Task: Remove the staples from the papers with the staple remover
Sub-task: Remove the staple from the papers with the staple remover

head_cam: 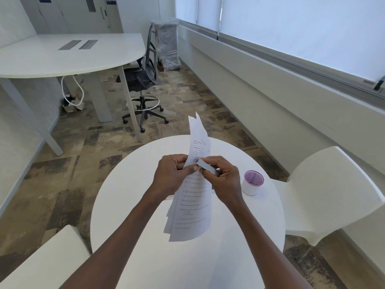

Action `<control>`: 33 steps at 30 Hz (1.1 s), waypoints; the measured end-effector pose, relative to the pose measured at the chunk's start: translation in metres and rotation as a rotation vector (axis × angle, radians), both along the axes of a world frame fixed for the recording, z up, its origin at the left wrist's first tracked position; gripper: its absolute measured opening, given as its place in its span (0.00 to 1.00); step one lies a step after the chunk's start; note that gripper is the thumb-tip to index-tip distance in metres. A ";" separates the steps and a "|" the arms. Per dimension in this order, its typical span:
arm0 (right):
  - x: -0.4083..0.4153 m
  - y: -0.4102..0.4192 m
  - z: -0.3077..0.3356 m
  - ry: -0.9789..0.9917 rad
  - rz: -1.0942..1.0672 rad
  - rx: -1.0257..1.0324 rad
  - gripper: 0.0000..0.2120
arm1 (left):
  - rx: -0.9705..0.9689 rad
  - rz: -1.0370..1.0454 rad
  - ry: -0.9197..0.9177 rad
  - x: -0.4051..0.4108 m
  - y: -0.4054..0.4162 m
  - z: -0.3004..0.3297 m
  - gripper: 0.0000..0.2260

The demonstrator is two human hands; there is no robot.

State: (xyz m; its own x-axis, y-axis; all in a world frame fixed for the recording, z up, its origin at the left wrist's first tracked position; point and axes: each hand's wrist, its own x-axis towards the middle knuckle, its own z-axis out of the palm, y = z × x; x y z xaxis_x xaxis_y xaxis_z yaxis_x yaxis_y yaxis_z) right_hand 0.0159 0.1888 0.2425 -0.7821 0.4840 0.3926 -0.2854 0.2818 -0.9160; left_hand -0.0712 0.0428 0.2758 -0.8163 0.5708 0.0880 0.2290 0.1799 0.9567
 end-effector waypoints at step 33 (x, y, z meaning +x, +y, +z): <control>0.004 -0.013 -0.090 -0.599 -0.020 -0.386 0.10 | -0.286 0.480 -0.010 0.004 0.008 -0.066 0.23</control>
State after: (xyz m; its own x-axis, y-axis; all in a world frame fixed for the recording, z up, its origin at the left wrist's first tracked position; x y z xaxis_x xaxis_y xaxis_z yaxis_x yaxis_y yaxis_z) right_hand 0.0200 0.1761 0.1528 -0.7991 0.5185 -0.3044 0.3006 -0.0939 -0.9491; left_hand -0.0672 0.0505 0.2095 -0.9905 0.1348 -0.0254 0.0481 0.5147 0.8560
